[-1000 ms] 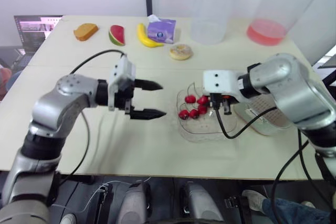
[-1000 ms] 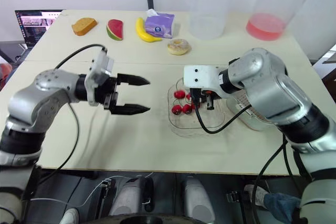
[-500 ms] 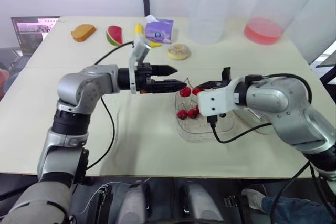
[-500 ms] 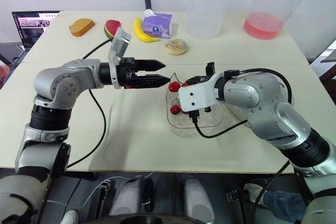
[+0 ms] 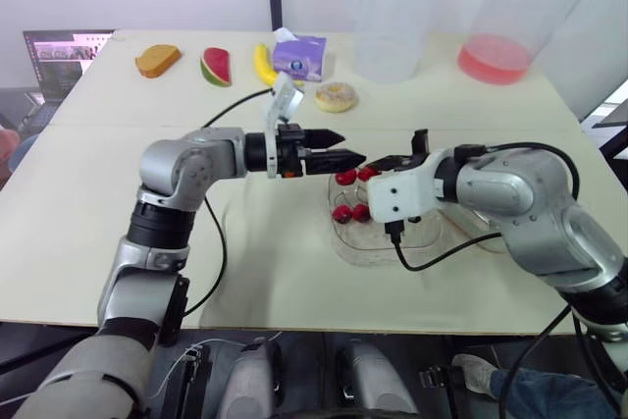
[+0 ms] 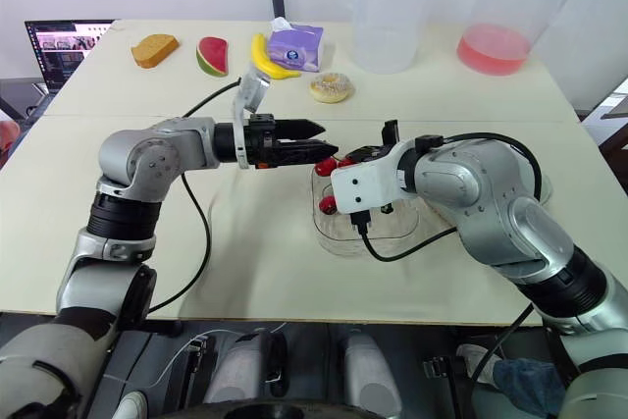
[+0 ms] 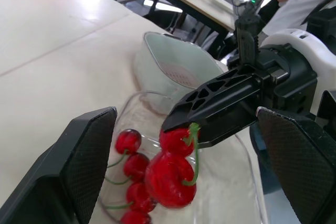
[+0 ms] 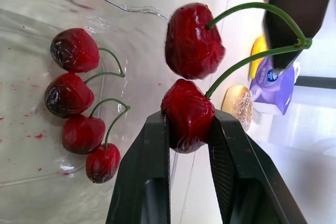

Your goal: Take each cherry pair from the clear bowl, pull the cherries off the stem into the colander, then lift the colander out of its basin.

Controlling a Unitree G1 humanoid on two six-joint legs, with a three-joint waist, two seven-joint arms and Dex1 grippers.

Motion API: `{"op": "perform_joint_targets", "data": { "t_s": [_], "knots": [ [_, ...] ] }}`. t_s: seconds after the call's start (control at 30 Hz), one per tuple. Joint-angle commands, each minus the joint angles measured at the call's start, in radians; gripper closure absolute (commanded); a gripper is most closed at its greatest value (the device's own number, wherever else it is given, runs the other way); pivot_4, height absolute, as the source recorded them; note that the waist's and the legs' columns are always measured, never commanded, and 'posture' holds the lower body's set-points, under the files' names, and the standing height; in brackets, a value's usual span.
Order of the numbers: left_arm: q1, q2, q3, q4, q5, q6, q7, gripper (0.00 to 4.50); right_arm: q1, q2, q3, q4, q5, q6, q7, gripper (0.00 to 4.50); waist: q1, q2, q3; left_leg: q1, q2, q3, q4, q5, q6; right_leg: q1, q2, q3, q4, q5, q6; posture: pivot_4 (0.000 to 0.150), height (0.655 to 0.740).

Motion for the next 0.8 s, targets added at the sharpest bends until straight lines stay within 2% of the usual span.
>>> {"op": "perform_joint_targets", "data": {
  "t_s": [0.03, 0.1, 0.2, 0.43, 0.8],
  "knots": [
    [-0.011, -0.003, -0.003, -0.015, 0.006, -0.003, -0.003, 0.0, -0.004, 0.007, -0.039, -0.036, -0.017, -0.001, 0.009, 3.92, 0.0, 0.0, 0.0, 0.0, 0.0, 0.0, 0.0, 0.0, 0.0, 0.0, 0.0, 0.0, 0.0, 0.0, 0.0, 0.15, 0.74],
    [-0.011, -0.012, -0.002, -0.01, 0.006, -0.001, -0.001, 0.0, -0.005, 0.008, -0.039, -0.035, -0.02, -0.001, 0.013, 3.92, 0.0, 0.0, 0.0, 0.0, 0.0, 0.0, 0.0, 0.0, 0.0, 0.0, 0.0, 0.0, 0.0, 0.0, 0.0, 0.15, 0.74],
    [-0.019, -0.023, 0.009, 0.0, -0.001, 0.011, 0.007, 0.92, -0.004, 0.01, -0.041, -0.037, -0.024, 0.0, 0.022, 3.92, 0.0, 0.0, 0.0, 0.0, 0.0, 0.0, 0.0, 0.0, 0.0, 0.0, 0.0, 0.0, 0.0, 0.0, 0.0, 0.15, 0.74],
    [-0.028, -0.033, 0.019, 0.018, -0.002, 0.028, 0.017, 4.46, 0.007, 0.018, -0.048, -0.047, -0.034, 0.008, 0.035, 3.92, 0.0, 0.0, 0.0, 0.0, 0.0, 0.0, 0.0, 0.0, 0.0, 0.0, 0.0, 0.0, 0.0, 0.0, 0.0, 0.15, 0.74],
    [-0.032, -0.036, 0.019, 0.021, 0.002, 0.039, 0.02, 4.46, 0.023, 0.025, -0.058, -0.061, -0.038, 0.02, 0.048, 3.92, 0.0, 0.0, 0.0, 0.0, 0.0, 0.0, 0.0, 0.0, 0.0, 0.0, 0.0, 0.0, 0.0, 0.0, 0.0, 0.15, 0.74]
  ]
}}
